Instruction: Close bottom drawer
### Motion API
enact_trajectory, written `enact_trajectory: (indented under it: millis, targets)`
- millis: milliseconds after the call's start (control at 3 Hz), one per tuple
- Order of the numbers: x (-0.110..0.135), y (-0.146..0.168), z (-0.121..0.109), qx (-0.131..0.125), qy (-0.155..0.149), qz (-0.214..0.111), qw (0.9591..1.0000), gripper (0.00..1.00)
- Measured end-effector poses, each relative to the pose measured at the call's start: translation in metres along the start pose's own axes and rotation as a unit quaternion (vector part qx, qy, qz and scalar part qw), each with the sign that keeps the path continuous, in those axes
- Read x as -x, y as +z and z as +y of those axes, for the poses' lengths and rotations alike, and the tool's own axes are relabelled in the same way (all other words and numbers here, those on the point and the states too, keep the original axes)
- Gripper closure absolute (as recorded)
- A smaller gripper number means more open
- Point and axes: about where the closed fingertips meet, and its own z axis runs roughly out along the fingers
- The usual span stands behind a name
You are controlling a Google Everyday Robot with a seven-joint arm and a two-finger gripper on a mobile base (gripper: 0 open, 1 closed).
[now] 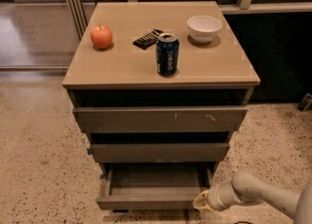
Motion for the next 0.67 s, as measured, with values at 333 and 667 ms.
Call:
enact_trajectory:
  millis: [333,667]
  targets:
    - [-0.006,0.007,0.001,0.001,-0.004,0.007,1.0000,1.00]
    - [-0.019,0.026,0.001,0.005,-0.004,0.012,0.9999,1.00]
